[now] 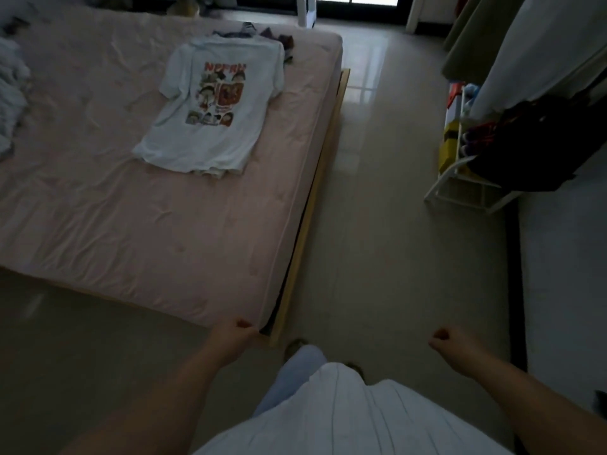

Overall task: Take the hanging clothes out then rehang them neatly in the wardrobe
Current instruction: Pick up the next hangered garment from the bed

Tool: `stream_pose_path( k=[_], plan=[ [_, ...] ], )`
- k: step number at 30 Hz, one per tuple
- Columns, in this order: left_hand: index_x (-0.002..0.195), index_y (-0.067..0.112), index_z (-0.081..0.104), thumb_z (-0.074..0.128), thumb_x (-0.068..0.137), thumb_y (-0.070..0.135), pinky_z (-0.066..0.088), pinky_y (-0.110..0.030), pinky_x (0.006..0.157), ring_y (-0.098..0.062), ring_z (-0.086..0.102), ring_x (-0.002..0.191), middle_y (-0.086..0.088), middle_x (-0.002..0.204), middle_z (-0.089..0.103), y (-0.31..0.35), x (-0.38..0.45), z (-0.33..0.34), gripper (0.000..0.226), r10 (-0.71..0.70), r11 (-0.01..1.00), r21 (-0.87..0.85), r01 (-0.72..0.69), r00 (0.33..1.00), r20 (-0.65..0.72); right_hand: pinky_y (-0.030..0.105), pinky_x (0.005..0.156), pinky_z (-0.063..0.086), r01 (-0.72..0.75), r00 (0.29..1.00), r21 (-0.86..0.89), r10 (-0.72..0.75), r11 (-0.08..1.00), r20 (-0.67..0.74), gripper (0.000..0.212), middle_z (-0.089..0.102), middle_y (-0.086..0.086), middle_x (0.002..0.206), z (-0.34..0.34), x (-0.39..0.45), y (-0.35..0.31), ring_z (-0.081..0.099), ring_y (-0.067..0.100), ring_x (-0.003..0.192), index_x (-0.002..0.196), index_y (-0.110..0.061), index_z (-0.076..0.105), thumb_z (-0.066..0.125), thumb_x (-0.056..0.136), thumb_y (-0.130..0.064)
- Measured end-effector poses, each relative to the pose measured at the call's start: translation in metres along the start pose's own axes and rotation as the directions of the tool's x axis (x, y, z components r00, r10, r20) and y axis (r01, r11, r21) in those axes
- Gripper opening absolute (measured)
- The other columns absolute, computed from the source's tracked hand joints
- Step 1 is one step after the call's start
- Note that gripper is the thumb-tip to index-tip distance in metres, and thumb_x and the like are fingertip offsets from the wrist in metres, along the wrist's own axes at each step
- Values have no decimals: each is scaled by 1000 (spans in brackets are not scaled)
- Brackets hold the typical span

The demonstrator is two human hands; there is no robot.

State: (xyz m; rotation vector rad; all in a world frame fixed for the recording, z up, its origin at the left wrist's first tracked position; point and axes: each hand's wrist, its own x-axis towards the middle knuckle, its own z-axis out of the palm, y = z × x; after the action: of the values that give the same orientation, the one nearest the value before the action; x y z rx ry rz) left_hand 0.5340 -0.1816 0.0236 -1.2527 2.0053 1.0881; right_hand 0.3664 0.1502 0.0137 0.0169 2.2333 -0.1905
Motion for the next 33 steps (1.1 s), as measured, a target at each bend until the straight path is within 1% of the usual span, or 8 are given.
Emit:
stream_pose_path(
  k=[4, 6, 10, 12, 14, 22, 26, 33],
  plan=[
    [84, 11, 67, 59, 87, 19, 47, -30, 76, -24, 60, 84, -14, 92, 67, 34, 31, -13, 11, -50, 999, -21, 50, 999, -15, 31, 78, 49, 63, 997, -15, -63, 998, -40, 17, 66, 13, 89, -42, 39, -32, 58, 23, 80, 78, -14, 66, 57, 85, -26],
    [101, 5, 67, 58, 88, 20, 48, -31, 82, -23, 59, 87, -18, 105, 67, 55, 51, -23, 22, -58, 998, -22, 58, 998, -16, 34, 76, 50, 86, 994, -7, -86, 996, -64, 19, 68, 19, 89, -67, 60, -53, 61, 28, 80, 81, -5, 68, 59, 84, -21],
    [104, 8, 66, 59, 88, 24, 50, -31, 85, -24, 61, 92, -14, 107, 66, 106, 99, -54, 23, -25, 999, -39, 25, 1000, -15, 38, 82, 51, 92, 994, 7, -92, 996, -52, 18, 67, 15, 92, -119, 102, -101, 62, 26, 85, 69, -21, 58, 57, 87, -24],
    [108, 4, 65, 61, 87, 22, 49, -30, 82, -23, 60, 89, -13, 105, 65, 130, 128, -83, 27, -45, 996, -82, 43, 999, -16, 39, 85, 50, 92, 995, 25, -91, 995, -39, 7, 65, 15, 100, -145, 122, -127, 61, 26, 91, 85, -18, 61, 56, 89, -22],
    [106, 1, 66, 62, 86, 19, 49, -32, 83, -27, 61, 90, -16, 106, 66, 150, 153, -114, 27, -68, 990, -125, 63, 997, -34, 35, 81, 48, 87, 996, -3, -87, 996, -19, 19, 64, 17, 104, -171, 143, -151, 59, 24, 90, 102, -6, 63, 56, 90, -19],
    [99, 6, 67, 61, 87, 19, 50, -41, 94, -31, 61, 99, -13, 97, 63, 236, 223, -189, 18, -128, 959, -265, 97, 987, -101, 31, 67, 41, 184, 982, -122, -187, 975, -11, 29, 66, 26, 104, -263, 223, -260, 61, 36, 98, 101, 6, 66, 55, 90, -19],
    [64, 20, 56, 58, 88, 19, 49, -36, 84, -26, 59, 86, -6, 80, 60, 265, 247, -187, 24, -201, 937, -302, 175, 978, -60, 25, 65, 37, 220, 975, -209, -221, 953, 16, 30, 67, 22, 102, -301, 279, -308, 63, 31, 92, 102, 2, 66, 55, 89, -23],
    [63, 19, 57, 54, 90, 19, 39, -27, 72, -24, 56, 80, -5, 77, 59, 326, 278, -184, 27, -437, 785, -512, 348, 898, -60, 32, 82, 46, 423, 905, -451, -386, 786, 176, 30, 62, 12, 114, -404, 389, -404, 58, 25, 103, 114, -9, 59, 49, 93, -28]
  ],
)
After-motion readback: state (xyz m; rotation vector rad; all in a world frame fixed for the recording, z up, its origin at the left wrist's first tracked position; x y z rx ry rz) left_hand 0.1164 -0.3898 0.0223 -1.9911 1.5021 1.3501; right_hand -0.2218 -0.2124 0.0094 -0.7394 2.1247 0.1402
